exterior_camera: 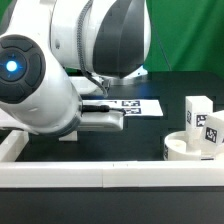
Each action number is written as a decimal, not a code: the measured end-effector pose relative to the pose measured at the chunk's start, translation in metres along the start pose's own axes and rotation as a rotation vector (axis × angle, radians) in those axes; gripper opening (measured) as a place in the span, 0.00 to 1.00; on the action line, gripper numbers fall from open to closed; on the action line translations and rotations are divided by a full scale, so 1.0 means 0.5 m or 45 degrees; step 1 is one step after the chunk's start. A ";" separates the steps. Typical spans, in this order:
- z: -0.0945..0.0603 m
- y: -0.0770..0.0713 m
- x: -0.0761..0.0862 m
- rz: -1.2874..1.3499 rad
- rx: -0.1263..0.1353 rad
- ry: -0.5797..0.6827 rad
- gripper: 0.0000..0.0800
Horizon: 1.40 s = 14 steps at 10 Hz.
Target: Assemble stool
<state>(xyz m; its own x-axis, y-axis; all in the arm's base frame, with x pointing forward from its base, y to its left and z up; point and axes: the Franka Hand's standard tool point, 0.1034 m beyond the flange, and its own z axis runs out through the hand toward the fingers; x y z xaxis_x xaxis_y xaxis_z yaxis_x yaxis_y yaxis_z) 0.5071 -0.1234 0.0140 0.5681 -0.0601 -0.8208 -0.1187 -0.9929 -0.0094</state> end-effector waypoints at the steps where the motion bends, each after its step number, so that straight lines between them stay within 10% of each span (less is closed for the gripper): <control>1: 0.000 0.000 0.000 0.000 0.000 0.000 0.80; 4: 0.002 0.000 0.001 0.000 0.000 -0.002 0.21; 6: 0.003 0.000 0.001 0.000 0.000 -0.003 0.05; 12: 0.007 -0.002 -0.002 0.009 0.008 -0.018 0.00; 14: 0.025 -0.025 -0.035 0.023 0.016 -0.050 0.34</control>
Offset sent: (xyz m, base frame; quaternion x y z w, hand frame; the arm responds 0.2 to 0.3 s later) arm 0.0000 0.0000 0.0000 0.0000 0.0000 0.0000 1.0000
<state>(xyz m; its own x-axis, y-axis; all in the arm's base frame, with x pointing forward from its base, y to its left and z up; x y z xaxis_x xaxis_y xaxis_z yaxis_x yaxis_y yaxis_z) 0.4883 -0.1086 0.0213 0.5332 -0.0733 -0.8428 -0.1388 -0.9903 -0.0017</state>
